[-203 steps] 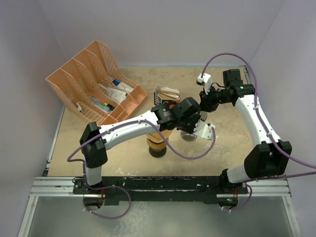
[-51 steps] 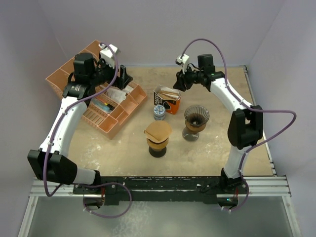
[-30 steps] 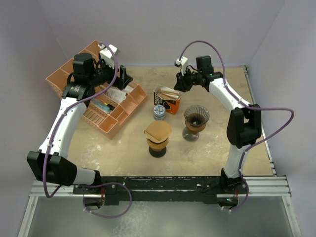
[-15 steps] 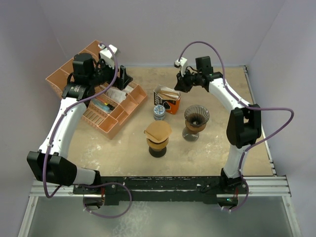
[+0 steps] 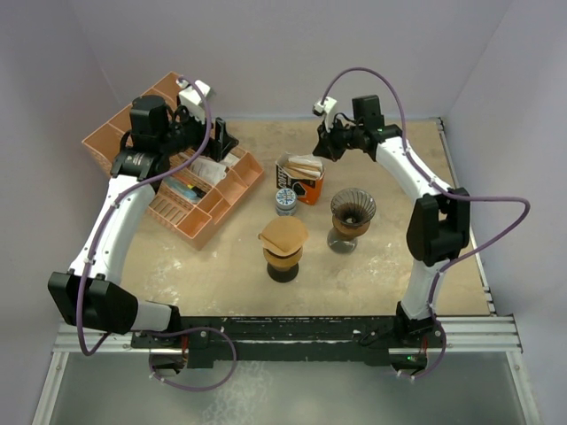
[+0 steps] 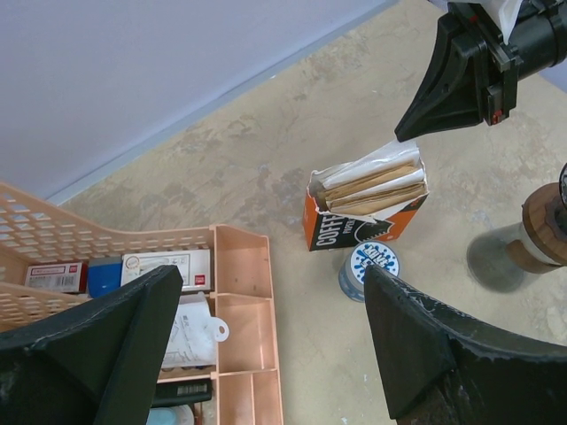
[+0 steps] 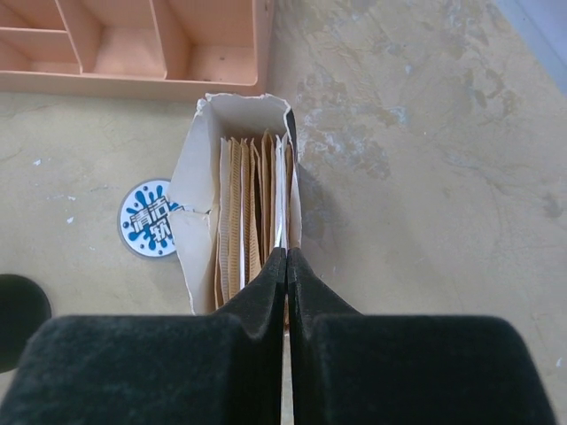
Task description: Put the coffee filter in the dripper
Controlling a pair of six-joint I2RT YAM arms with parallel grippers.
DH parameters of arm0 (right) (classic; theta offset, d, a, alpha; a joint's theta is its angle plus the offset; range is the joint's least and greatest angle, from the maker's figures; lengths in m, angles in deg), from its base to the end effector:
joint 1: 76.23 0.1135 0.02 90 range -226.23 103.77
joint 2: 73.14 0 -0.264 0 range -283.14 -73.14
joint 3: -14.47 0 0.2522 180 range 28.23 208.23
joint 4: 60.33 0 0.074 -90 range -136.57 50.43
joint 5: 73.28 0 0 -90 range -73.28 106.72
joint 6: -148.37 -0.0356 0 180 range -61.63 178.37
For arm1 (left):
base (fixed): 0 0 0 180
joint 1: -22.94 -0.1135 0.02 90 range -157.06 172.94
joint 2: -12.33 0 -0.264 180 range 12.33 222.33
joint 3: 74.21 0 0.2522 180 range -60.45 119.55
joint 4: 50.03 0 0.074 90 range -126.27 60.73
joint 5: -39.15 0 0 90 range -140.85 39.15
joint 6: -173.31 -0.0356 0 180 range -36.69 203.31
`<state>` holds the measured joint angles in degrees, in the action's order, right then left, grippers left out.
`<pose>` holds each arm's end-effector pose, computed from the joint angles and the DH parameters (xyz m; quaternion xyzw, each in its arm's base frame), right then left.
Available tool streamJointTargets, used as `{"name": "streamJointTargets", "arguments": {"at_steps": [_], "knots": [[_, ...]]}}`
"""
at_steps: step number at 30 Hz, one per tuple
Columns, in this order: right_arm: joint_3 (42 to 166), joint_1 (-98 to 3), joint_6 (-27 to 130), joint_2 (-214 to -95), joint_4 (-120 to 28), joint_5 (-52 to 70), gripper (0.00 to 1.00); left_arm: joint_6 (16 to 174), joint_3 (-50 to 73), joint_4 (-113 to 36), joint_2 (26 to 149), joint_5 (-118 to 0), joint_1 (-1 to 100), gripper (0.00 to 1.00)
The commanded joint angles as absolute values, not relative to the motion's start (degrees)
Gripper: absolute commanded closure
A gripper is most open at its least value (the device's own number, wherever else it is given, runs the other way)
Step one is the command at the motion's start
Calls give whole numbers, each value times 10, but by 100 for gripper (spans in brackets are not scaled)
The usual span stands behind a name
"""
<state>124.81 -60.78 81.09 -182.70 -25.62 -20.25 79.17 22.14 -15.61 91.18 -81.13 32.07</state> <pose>0.4238 0.1393 0.3085 -0.4145 0.7424 0.2510 0.4626 0.3029 -0.0669 0.4179 0.2441 0.7524 -0.2347 0.5650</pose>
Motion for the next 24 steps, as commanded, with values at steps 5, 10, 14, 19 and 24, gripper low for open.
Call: {"name": "streamJointTargets", "arguments": {"at_steps": [5,10,14,19,24], "knots": [[1295,-604,814,-1791,-238,-208,100,779,221,-170,886,-828,320,16],[1302,-604,807,-1776,-239,-211,100,777,220,-166,885,-829,320,16],[1301,-604,803,-1773,-239,-215,100,773,221,-164,884,-830,320,16],[1294,-604,811,-1774,-234,-214,89,769,221,-161,884,-833,320,16],[1282,-604,813,-1769,-227,-222,72,768,221,-159,883,-836,320,16]]}}
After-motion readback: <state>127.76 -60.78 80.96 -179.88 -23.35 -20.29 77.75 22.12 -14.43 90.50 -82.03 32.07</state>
